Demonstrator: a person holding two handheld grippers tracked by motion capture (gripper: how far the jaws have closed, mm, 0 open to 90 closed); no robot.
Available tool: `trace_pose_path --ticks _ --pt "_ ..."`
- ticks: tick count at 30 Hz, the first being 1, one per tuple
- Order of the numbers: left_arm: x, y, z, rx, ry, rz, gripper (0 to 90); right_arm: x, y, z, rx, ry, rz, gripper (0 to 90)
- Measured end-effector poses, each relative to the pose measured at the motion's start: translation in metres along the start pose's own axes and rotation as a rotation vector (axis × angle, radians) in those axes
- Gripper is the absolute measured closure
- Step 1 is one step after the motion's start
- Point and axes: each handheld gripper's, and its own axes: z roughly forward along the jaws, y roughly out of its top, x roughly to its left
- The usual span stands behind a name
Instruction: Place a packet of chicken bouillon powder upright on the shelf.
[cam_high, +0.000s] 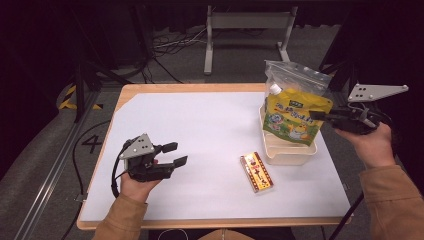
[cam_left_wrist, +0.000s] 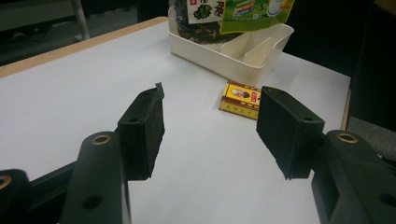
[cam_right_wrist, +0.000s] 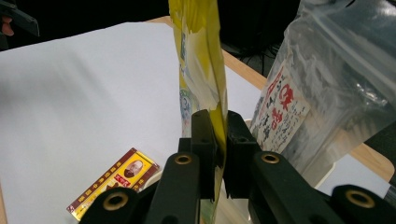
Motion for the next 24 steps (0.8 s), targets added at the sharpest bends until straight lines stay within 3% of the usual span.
trace_pose_path --ticks 7,24 --pt "0.0 0.0 0.001 0.003 0.001 -0.007 41.0 -0.006 -0.008 0.004 0.022 0.004 0.025 84.8" --pt "0.001 -0.001 0.002 0.001 0.0 -0.011 40.7 -0.01 -0.012 0.017 0.069 0.025 0.032 84.9"
